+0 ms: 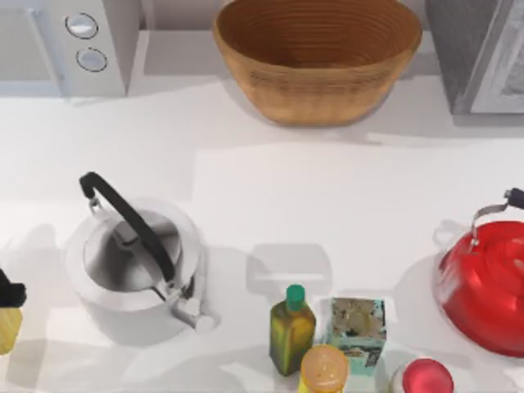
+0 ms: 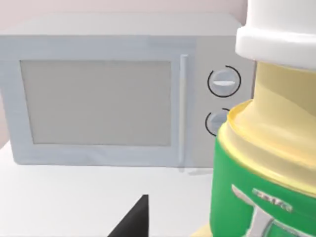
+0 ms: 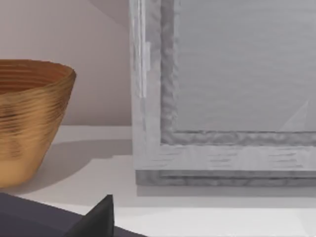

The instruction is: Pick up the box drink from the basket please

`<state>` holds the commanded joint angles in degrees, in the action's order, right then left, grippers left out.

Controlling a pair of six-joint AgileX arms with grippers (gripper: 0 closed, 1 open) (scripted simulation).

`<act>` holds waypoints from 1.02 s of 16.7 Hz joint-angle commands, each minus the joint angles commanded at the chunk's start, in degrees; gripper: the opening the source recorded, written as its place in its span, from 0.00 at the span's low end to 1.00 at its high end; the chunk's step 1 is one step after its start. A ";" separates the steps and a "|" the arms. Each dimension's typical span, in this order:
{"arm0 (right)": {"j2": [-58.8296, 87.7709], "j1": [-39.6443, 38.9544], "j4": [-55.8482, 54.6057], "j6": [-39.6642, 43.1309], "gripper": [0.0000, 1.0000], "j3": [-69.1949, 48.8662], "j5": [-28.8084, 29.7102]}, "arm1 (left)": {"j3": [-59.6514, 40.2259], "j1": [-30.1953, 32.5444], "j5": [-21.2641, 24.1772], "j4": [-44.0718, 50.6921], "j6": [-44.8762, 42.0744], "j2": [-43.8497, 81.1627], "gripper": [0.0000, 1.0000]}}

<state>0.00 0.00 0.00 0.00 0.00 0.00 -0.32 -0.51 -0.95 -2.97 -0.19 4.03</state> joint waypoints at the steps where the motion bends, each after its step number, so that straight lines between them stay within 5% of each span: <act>1: 0.00 0.00 0.00 0.00 1.00 0.00 0.00 | -0.43 -0.45 -0.56 -2.02 0.01 2.46 0.00; 17: 0.00 0.00 0.00 0.00 1.00 0.00 0.00 | -9.90 -9.62 -12.12 -44.12 -0.75 49.10 0.00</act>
<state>0.00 0.00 0.00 0.00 0.00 0.00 -10.22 -10.12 -13.06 -47.09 -0.95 53.14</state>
